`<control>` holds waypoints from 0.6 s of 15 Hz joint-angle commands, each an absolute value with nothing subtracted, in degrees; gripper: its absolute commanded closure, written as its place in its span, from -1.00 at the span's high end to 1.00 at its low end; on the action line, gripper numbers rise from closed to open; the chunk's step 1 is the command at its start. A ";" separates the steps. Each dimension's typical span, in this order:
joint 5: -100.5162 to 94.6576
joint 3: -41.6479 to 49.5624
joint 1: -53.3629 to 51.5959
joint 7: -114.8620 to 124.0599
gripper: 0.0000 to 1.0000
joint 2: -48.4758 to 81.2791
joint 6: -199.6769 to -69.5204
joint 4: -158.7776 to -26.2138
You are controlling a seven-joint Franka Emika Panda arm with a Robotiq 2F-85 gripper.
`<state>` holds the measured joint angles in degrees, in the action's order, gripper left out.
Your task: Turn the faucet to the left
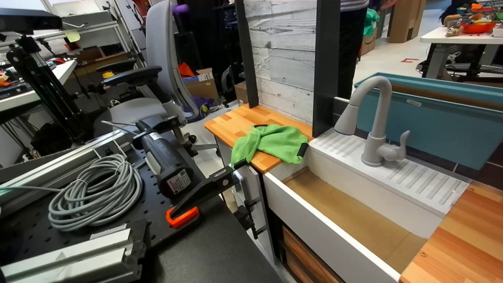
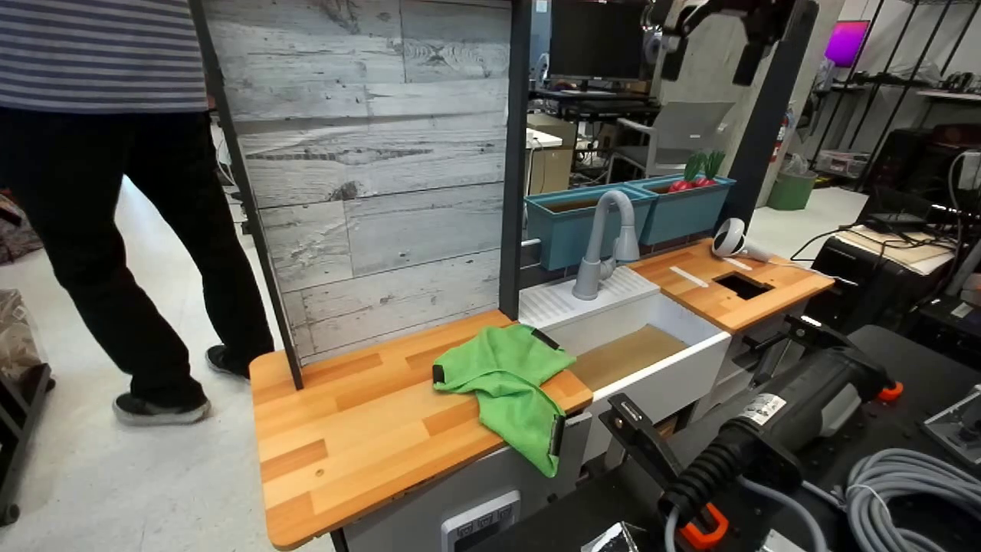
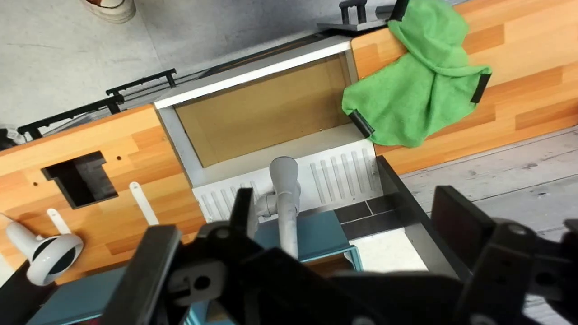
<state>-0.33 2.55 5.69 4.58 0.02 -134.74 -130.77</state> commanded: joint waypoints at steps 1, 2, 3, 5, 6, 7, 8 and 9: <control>3.71 3.07 5.29 3.06 1.00 11.70 -137.16 -122.52; 4.32 2.99 5.53 2.92 1.00 14.28 -136.82 -120.56; 4.83 3.01 5.84 2.85 1.00 16.89 -135.92 -118.39; 5.12 3.23 6.41 3.09 1.00 21.63 -134.99 -114.28; 5.23 3.39 6.72 3.33 1.00 23.93 -134.44 -112.09; 5.57 3.50 7.01 3.55 1.00 26.08 -134.88 -110.20; 5.64 3.65 7.30 3.56 1.00 28.09 -135.22 -108.40; 5.50 3.75 7.59 3.46 1.00 30.00 -135.69 -106.74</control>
<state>3.89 3.40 6.70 4.50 24.03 -136.64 -113.59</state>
